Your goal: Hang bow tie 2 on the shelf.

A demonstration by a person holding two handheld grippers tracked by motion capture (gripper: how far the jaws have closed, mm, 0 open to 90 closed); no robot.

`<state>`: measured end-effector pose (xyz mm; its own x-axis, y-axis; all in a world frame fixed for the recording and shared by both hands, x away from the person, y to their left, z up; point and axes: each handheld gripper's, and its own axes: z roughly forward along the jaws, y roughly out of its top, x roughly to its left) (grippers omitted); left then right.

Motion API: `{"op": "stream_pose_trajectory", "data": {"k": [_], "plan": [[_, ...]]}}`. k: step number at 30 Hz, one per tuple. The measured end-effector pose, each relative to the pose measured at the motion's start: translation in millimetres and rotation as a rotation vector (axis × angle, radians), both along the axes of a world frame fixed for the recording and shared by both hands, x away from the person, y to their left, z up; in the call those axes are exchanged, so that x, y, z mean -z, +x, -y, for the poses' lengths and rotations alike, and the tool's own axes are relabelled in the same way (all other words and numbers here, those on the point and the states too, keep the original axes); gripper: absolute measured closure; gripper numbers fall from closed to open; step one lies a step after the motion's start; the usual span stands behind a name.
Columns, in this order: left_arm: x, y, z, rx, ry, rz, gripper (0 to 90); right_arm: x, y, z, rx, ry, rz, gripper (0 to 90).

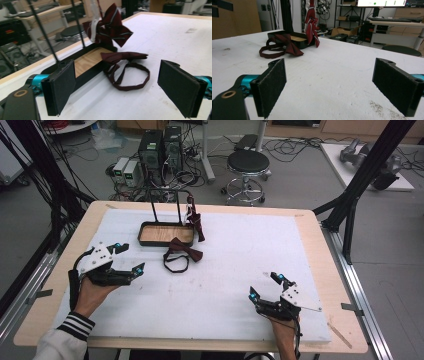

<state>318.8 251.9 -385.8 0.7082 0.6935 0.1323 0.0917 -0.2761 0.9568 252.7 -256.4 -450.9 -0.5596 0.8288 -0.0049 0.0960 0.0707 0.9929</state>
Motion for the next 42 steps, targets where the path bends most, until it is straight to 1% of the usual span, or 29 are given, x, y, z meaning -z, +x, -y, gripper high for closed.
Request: {"op": "stream_pose_trajectory", "data": {"k": [1, 2, 3, 5, 7, 12, 15, 16, 17, 20, 21, 24, 25, 27, 29, 31, 34, 37, 38, 42], "plan": [[-1.6, 3.2, 2.7, 0.017, 0.005, -0.009, 15.4, -0.1, -0.2, 0.3, -0.001, 0.0, -0.001, 11.1], [-2.5, 5.1, 4.7, 0.023, 0.008, -0.017, 15.4, -0.1, -0.4, 0.4, 0.001, 0.004, -0.002, 11.1], [-4.2, 7.8, 7.1, 0.031, 0.02, -0.024, 15.4, 0.0, -0.3, 0.4, 0.002, 0.004, -0.001, 11.1], [-8.3, 13.7, 12.3, 0.059, 0.029, -0.037, 15.2, 0.1, -0.4, 0.7, 0.001, 0.006, 0.0, 11.1], [-11.5, 18.1, 15.8, 0.09, 0.013, -0.049, 15.1, 0.4, -0.5, 1.1, 0.001, 0.013, 0.0, 11.1], [-18.9, 28.0, 25.4, 0.103, 0.026, -0.06, 14.8, 0.9, -0.9, 2.6, -0.001, 0.028, 0.001, 11.1], [-22.0, 33.7, 29.7, 0.111, 0.033, -0.076, 14.8, 1.2, -0.6, 3.9, -0.003, 0.036, 0.005, 11.1], [-22.9, 35.6, 31.3, 0.113, 0.04, -0.081, 14.8, 1.2, -1.0, 3.9, -0.002, 0.045, 0.0, 11.1], [-24.2, 37.8, 32.4, 0.115, 0.059, -0.083, 14.8, 1.4, -0.8, 4.5, -0.005, 0.045, 0.003, 11.1], [-28.0, 44.1, 37.8, 0.126, 0.088, -0.097, 14.9, 1.5, -0.8, 4.8, -0.005, 0.046, 0.006, 11.1], [-28.7, 45.6, 39.3, 0.129, 0.093, -0.098, 14.9, 1.6, -0.9, 4.6, -0.006, 0.044, 0.009, 11.1], [-31.6, 51.7, 44.4, 0.138, 0.112, -0.121, 14.9, 1.6, -1.4, 4.2, -0.005, 0.045, 0.006, 11.1], [-32.2, 53.7, 46.0, 0.141, 0.12, -0.129, 14.9, 1.7, -0.9, 4.7, -0.004, 0.044, 0.012, 11.1], [-32.2, 57.4, 49.8, 0.146, 0.132, -0.141, 14.9, 1.8, -1.3, 5.1, -0.003, 0.054, 0.008, 11.1], [-31.4, 61.1, 54.2, 0.155, 0.159, -0.149, 14.9, 1.9, -1.4, 5.3, -0.004, 0.057, 0.006, 11.1], [-30.4, 64.0, 58.4, 0.166, 0.171, -0.158, 14.9, 1.9, -0.9, 5.7, -0.002, 0.055, 0.01, 11.1], [-29.4, 68.0, 63.1, 0.199, 0.18, -0.159, 14.9, 2.0, -0.7, 5.9, -0.005, 0.055, 0.01, 11.1], [-27.6, 73.1, 69.1, 0.214, 0.199, -0.179, 15.0, 1.9, -1.0, 5.9, -0.005, 0.059, 0.005, 11.1], [-27.4, 75.3, 71.4, 0.218, 0.215, -0.183, 15.1, 2.0, -0.7, 6.2, -0.005, 0.057, 0.008, 11.1], [-28.7, 82.5, 78.5, 0.235, 0.24, -0.193, 15.4, 2.1, -0.3, 6.5, -0.005, 0.061, 0.013, 11.1]]}}
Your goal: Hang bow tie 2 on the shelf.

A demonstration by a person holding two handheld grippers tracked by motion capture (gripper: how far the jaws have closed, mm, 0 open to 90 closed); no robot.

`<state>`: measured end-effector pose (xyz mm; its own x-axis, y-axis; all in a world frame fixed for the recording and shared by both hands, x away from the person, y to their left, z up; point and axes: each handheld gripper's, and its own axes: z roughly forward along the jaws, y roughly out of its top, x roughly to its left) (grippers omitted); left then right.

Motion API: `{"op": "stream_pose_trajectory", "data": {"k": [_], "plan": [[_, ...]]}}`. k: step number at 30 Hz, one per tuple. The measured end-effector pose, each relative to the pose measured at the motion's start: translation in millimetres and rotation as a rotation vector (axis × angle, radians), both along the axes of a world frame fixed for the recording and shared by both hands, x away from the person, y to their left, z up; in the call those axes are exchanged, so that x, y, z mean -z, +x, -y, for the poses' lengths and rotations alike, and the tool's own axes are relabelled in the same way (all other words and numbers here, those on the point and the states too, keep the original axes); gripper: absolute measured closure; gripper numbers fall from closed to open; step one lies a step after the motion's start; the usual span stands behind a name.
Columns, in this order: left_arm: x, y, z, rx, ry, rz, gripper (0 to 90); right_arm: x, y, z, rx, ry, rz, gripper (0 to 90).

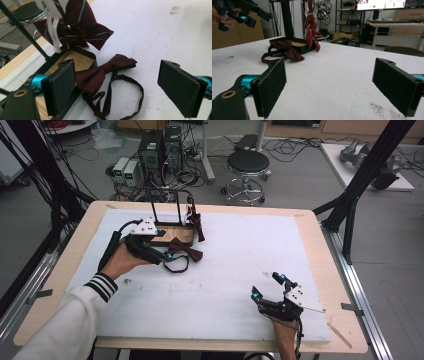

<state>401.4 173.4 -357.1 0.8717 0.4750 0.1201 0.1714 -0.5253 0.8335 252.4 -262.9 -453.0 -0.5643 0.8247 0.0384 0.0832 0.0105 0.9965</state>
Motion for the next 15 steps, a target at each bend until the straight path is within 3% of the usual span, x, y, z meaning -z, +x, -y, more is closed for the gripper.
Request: {"op": "stream_pose_trajectory", "data": {"k": [12, 15], "plan": [[1.1, 16.8, 19.7, 0.037, 0.063, -0.018, 16.1, 0.1, -0.4, 0.7, -0.002, 0.015, -0.014, 11.1], [3.3, 20.8, 22.2, 0.046, 0.098, -0.027, 17.0, 0.1, -0.4, 0.9, -0.002, 0.016, -0.014, 11.1]]}}
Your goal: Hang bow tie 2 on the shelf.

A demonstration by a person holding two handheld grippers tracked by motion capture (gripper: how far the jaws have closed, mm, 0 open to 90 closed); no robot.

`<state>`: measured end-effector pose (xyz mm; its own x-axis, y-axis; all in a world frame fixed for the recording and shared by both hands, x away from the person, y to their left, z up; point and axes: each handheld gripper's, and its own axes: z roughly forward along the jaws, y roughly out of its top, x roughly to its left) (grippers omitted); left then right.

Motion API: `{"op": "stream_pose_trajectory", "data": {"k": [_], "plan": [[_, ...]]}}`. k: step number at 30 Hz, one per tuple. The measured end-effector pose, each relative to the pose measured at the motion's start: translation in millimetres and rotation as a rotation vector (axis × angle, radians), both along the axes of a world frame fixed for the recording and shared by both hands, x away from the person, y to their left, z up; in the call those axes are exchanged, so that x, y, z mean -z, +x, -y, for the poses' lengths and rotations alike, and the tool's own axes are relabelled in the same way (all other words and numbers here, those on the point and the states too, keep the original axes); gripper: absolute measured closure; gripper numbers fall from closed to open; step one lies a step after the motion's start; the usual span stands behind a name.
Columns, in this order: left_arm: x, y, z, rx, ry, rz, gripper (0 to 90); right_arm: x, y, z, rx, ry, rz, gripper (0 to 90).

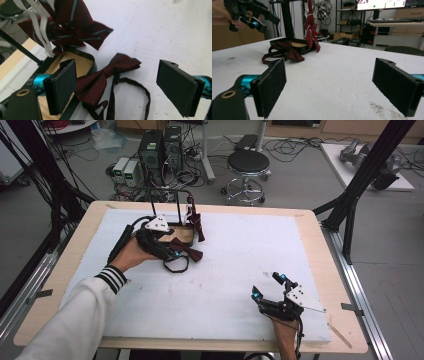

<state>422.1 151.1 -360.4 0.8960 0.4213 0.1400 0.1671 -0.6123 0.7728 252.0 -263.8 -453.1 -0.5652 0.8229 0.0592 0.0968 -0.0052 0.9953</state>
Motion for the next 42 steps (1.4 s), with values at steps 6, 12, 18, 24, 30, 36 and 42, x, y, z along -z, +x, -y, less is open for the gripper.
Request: {"op": "stream_pose_trajectory", "data": {"k": [6, 12, 18, 24, 30, 36, 42], "plan": [[2.0, 5.7, 8.8, 0.028, 0.042, -0.005, 17.4, 0.1, -0.1, 0.0, 0.001, -0.001, 0.003, 11.1], [1.4, 10.0, 16.8, 0.071, 0.078, -0.006, 17.5, 0.2, -0.1, 0.2, 0.003, -0.001, 0.011, 11.1], [-0.7, 16.9, 26.0, 0.118, 0.109, -0.001, 17.5, 0.3, -0.2, 0.5, 0.002, -0.001, 0.012, 11.1], [3.3, 22.8, 35.9, 0.159, 0.164, -0.014, 18.7, 0.4, -0.3, 0.6, 0.0, 0.0, 0.012, 11.1], [10.2, 29.4, 41.7, 0.171, 0.181, -0.027, 19.7, 0.4, -0.4, 0.7, -0.001, 0.001, 0.013, 11.1], [15.0, 34.2, 41.4, 0.165, 0.205, -0.052, 22.8, 0.4, -0.7, 0.5, 0.0, 0.009, 0.006, 11.1], [18.8, 38.6, 41.9, 0.17, 0.229, -0.056, 27.0, 0.4, -0.6, 0.7, 0.0, 0.007, 0.007, 11.1]]}}
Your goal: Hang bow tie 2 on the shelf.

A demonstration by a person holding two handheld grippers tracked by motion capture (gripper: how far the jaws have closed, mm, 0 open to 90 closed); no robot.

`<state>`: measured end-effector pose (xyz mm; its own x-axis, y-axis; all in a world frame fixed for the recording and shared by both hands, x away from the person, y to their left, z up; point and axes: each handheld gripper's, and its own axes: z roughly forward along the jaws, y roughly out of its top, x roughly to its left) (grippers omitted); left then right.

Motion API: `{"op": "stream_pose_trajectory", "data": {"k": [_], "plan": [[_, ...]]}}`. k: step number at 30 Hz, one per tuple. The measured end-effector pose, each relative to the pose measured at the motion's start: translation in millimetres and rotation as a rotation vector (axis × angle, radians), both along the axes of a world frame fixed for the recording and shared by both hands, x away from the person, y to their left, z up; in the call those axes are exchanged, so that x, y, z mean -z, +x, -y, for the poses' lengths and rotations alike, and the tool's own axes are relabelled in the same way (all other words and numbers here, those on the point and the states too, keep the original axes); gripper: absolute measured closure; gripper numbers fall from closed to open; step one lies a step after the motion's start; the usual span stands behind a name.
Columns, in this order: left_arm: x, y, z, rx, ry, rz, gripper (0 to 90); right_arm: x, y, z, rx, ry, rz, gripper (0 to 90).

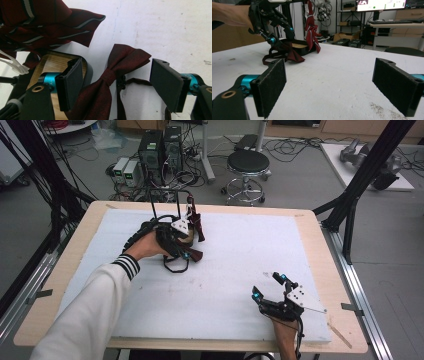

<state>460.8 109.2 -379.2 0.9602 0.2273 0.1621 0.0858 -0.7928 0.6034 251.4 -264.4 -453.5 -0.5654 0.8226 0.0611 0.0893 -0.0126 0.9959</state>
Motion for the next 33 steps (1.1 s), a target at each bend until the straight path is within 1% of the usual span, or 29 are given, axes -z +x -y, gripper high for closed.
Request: {"op": "stream_pose_trajectory", "data": {"k": [2, 3, 4, 5, 7, 10, 15, 16, 17, 23, 26, 27, 31, 32, 33], "plan": [[0.2, 1.4, 0.9, 0.004, 0.018, 0.005, 27.4, 0.0, -0.2, 0.0, -0.002, 0.001, 0.001, 11.1], [0.7, 2.3, 1.2, 0.005, 0.013, 0.009, 28.3, 0.0, -0.3, 0.0, -0.001, 0.002, 0.002, 11.1], [0.8, 3.3, 1.3, 0.007, 0.02, 0.006, 29.2, 0.1, -0.1, 0.2, -0.001, 0.001, 0.006, 11.1], [1.9, 3.6, 1.6, 0.008, 0.018, 0.009, 30.0, 0.1, 0.1, 0.5, -0.001, 0.0, 0.007, 11.1], [4.3, 4.2, 2.4, 0.022, 0.03, 0.01, 32.5, 0.1, 0.0, 0.7, -0.002, 0.0, 0.006, 11.1], [7.8, 4.8, 4.5, 0.027, 0.064, 0.017, 33.8, 0.1, 0.1, 0.8, -0.003, 0.001, 0.006, 11.1], [12.2, 5.6, 6.2, 0.033, 0.071, 0.017, 40.1, 0.2, -0.1, 0.9, -0.003, 0.005, 0.001, 11.1], [12.3, 6.1, 6.2, 0.036, 0.081, 0.021, 40.3, 0.2, -0.1, 0.9, -0.003, 0.005, 0.001, 11.1], [13.2, 6.4, 6.2, 0.034, 0.076, 0.02, 40.6, 0.2, -0.2, 0.9, -0.003, 0.005, 0.001, 11.1], [14.7, 7.2, 5.4, 0.037, 0.084, 0.014, 44.1, 0.2, 0.3, 1.2, -0.002, 0.005, 0.005, 11.1], [15.1, 7.4, 5.4, 0.042, 0.099, 0.025, 45.9, 0.2, 0.3, 1.2, -0.003, 0.005, 0.005, 11.1], [15.6, 7.2, 5.4, 0.042, 0.095, 0.021, 46.1, 0.2, 0.1, 1.1, -0.002, 0.007, 0.004, 11.1], [16.3, 7.4, 6.0, 0.048, 0.108, 0.02, 47.4, 0.3, 0.1, 1.3, -0.002, 0.011, 0.005, 11.1], [16.2, 7.9, 6.1, 0.05, 0.117, 0.025, 48.2, 0.2, -0.3, 1.2, 0.0, 0.013, 0.001, 11.1], [16.7, 7.5, 6.3, 0.044, 0.113, 0.024, 49.0, 0.3, 0.0, 1.6, -0.001, 0.012, 0.003, 11.1]]}}
